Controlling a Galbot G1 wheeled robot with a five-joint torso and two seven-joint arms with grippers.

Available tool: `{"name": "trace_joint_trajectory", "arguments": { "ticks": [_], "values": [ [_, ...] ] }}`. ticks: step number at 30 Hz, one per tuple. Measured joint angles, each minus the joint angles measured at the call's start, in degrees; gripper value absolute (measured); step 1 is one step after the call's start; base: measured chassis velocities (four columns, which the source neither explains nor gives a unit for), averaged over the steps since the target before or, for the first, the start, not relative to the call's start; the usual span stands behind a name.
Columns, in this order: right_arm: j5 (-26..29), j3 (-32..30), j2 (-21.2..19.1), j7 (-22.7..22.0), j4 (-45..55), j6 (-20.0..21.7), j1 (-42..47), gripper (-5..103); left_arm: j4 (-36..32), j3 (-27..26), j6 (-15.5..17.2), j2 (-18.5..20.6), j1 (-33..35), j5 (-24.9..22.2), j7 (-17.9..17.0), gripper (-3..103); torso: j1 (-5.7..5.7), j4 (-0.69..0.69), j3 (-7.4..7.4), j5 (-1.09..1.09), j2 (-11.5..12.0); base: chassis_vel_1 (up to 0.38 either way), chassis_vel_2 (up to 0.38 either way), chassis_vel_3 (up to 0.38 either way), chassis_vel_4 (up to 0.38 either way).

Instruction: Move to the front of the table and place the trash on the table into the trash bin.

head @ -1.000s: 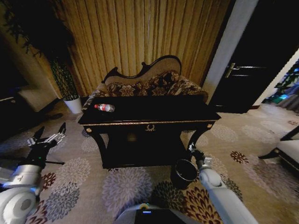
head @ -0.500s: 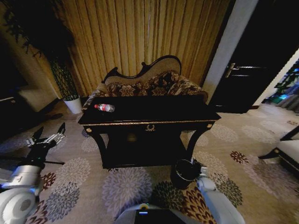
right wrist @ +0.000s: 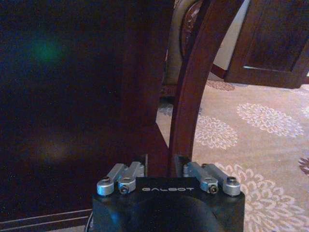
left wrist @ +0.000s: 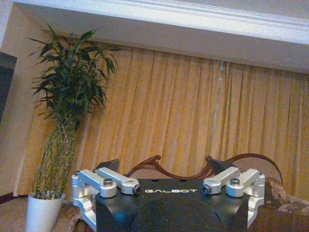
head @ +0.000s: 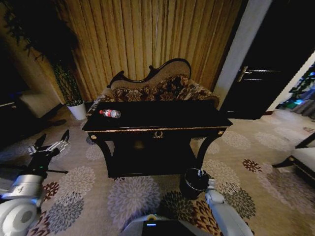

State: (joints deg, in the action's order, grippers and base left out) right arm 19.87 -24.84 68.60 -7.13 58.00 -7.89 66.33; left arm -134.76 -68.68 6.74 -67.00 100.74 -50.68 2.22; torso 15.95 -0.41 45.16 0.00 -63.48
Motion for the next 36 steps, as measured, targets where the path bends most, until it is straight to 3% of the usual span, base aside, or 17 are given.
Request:
{"name": "trace_joint_trajectory", "arguments": {
  "ticks": [1,3,6,7,9,10,18,36],
  "values": [
    [-0.04,-0.12,0.02,-0.03,0.22,0.00,0.11,41,0.03,-0.01,-0.06,-0.03,0.05,0.00,0.02,100,0.00,0.00,0.00,0.00,0.00,0.000,0.000,0.000,0.000],
    [-0.05,-0.15,0.03,-0.04,0.25,0.00,0.14,41,0.04,-0.01,-0.07,-0.04,0.05,0.00,0.03,100,0.00,0.00,0.00,0.00,0.00,0.000,0.000,0.000,0.000],
    [-0.13,-0.31,0.02,-0.10,0.49,0.02,0.33,58,0.07,-0.01,-0.10,-0.04,-0.01,-0.02,0.04,100,0.00,0.00,0.00,0.00,0.00,0.000,0.000,0.000,0.000],
    [-0.13,-0.31,0.02,-0.10,0.49,0.02,0.33,58,0.07,-0.01,-0.10,-0.04,-0.01,-0.02,0.04,100,0.00,0.00,0.00,0.00,0.00,0.000,0.000,0.000,0.000],
    [-0.13,-0.45,0.06,-0.13,0.59,0.05,0.43,69,0.09,0.02,-0.11,-0.06,-0.05,-0.02,0.05,100,0.00,0.00,0.00,0.00,0.00,0.000,0.000,0.000,0.000],
    [-0.13,-0.45,0.06,-0.13,0.59,0.05,0.43,69,0.09,0.02,-0.11,-0.06,-0.05,-0.02,0.05,100,0.00,0.00,0.00,0.00,0.00,0.000,0.000,0.000,0.000],
    [-0.08,-0.52,0.29,-0.19,0.65,0.09,0.56,98,0.15,0.05,-0.12,-0.26,-0.03,-0.02,0.08,100,0.00,0.00,0.00,0.00,0.00,0.000,0.000,0.000,0.000],
    [0.43,-0.94,0.70,-0.26,1.21,0.21,0.94,100,0.21,0.13,-0.16,-0.26,-0.15,-0.04,0.09,100,0.00,0.00,0.00,0.01,0.00,0.000,0.000,0.000,0.000]
  ]
}}
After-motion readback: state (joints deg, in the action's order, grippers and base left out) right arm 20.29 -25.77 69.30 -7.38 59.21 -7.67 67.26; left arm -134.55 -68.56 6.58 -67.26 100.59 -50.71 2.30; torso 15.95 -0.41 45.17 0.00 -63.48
